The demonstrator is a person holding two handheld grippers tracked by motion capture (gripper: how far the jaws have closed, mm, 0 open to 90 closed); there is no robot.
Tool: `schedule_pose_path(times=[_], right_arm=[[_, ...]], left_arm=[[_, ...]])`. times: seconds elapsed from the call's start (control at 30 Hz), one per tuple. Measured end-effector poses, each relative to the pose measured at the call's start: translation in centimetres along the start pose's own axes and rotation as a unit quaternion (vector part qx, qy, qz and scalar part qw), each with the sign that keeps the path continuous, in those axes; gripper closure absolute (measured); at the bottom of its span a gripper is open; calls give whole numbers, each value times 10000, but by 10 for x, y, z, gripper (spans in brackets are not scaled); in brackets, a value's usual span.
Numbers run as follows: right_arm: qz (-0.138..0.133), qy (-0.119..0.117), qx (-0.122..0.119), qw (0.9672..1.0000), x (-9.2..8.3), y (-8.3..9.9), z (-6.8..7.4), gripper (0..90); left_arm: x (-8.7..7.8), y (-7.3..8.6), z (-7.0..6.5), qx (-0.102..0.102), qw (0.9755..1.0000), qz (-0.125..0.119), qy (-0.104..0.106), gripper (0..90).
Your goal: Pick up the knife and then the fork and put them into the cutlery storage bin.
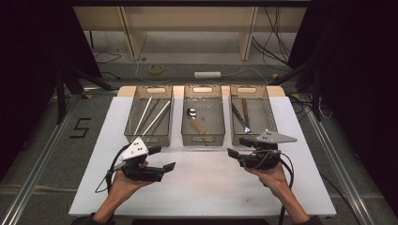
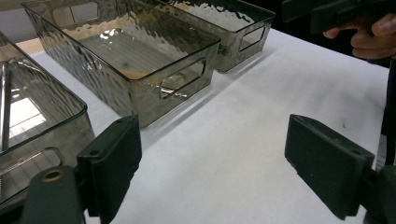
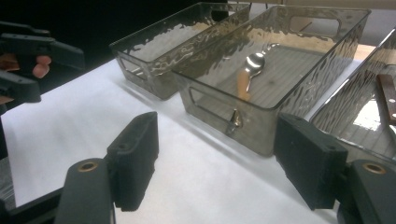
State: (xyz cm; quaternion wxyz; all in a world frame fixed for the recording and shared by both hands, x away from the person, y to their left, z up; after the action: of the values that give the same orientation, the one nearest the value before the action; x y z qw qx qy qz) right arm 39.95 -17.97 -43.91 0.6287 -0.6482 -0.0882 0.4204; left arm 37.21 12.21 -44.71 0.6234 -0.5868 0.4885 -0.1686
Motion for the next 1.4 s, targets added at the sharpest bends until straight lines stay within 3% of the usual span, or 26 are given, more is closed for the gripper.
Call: schedule_pose_path(times=[0.33,0.77,1.4], right_arm=[[-93,57,-176,9998,-14,17,9,264],[-157,111,51,9998,-27,31,10,228],[-35,190,-52,9998,-29,39,11,230]], left_arm=[[-1,-1,-1,-4,10000,-48,84,184],[-3,0,-3,-41,9999,-78,107,183],[-4,0,-3,-72,9998,-98,139,182]])
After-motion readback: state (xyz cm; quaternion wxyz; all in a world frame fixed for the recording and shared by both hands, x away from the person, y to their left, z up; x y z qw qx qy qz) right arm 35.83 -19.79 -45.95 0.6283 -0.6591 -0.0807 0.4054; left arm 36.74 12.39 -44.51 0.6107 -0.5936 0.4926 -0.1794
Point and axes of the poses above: each handheld gripper's, and its own axes: x roughly forward along the jaws, y roughly out of its underside, z roughly to its left, the point moved 6 cm from there along x, roughly forward along the jaws, and after that the axes turned 5 degrees about y, right-handed, at the moved point
